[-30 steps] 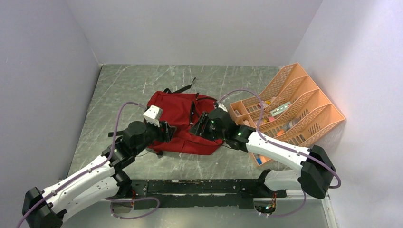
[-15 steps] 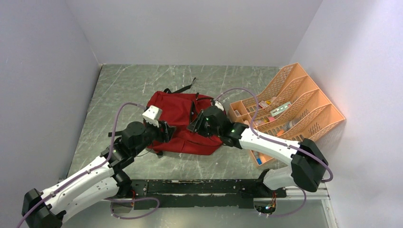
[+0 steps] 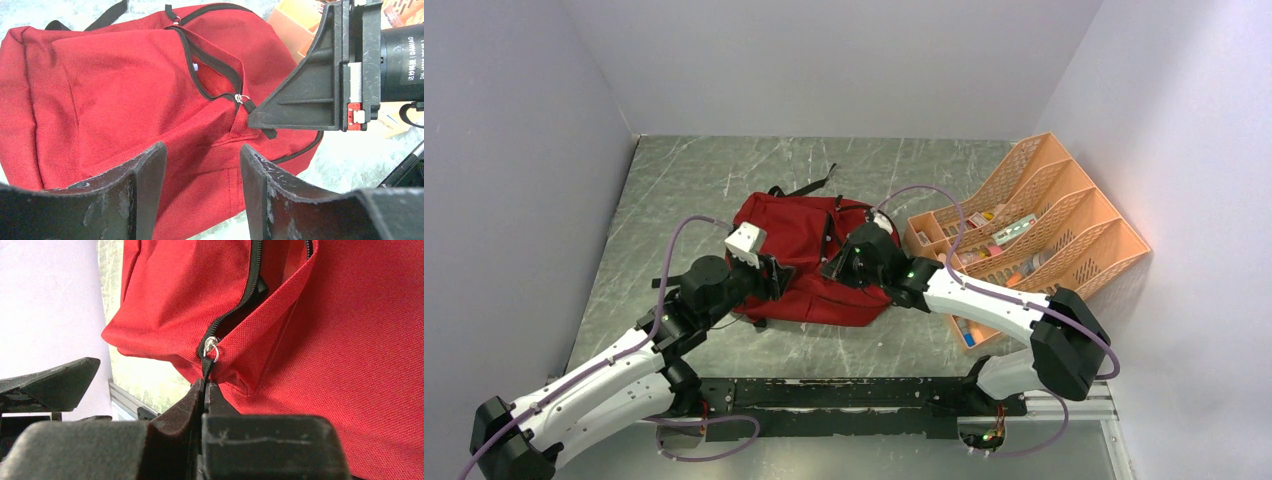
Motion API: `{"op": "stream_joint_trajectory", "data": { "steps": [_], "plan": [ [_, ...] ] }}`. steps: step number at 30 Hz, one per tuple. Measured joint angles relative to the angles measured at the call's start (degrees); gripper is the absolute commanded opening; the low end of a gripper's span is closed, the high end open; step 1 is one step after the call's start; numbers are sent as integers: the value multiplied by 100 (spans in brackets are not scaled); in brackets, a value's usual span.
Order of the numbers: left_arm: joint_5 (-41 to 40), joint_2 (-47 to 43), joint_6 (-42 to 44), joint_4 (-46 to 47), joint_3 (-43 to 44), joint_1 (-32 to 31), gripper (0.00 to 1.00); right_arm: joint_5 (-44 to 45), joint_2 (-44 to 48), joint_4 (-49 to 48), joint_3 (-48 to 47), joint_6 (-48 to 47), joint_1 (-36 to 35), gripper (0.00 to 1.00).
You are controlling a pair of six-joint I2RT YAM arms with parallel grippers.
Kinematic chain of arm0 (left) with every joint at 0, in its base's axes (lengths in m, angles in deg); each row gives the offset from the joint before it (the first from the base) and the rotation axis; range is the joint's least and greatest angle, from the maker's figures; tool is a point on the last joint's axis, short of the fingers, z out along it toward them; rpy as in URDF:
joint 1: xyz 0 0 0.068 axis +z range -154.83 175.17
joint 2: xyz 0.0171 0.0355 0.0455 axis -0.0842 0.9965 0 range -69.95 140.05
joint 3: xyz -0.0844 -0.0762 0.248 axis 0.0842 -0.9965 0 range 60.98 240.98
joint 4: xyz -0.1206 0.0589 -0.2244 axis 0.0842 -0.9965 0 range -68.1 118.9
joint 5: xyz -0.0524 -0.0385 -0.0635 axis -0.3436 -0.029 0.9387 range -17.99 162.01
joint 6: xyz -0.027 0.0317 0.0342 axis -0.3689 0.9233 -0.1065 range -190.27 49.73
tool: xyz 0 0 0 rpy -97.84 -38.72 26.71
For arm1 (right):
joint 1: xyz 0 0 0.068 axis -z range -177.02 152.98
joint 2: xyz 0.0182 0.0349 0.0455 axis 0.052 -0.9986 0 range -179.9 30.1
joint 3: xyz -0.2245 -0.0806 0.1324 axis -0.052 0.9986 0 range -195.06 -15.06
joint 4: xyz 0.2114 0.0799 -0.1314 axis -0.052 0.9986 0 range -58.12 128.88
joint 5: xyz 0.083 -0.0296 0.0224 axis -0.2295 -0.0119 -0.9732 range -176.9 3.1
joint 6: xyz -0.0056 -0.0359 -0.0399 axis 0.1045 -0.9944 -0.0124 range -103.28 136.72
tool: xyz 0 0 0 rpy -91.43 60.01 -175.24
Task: Pack the student bag
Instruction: Zip the student bag at the center of the board.
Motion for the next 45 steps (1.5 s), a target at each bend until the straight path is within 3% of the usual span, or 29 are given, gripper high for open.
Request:
{"op": "stream_joint_trajectory", "data": {
  "steps": [16,29,38,45],
  "plan": [
    [339,-24,192,105,-17,-15,61,-422,466,-76,13,-61,105,0],
    [761,389,1360,643,-208,-387,66,-1434,-160,-848,-177,-37,1176,0],
    [42,1342,2481,1880,-203,-988,67,-1827,-197,-1097,-155,74,1237,0],
    [-1257,2293,2776,2990,-201,-1469,68,-1937,-13,-1139,-39,120,1239,0]
  ]
}}
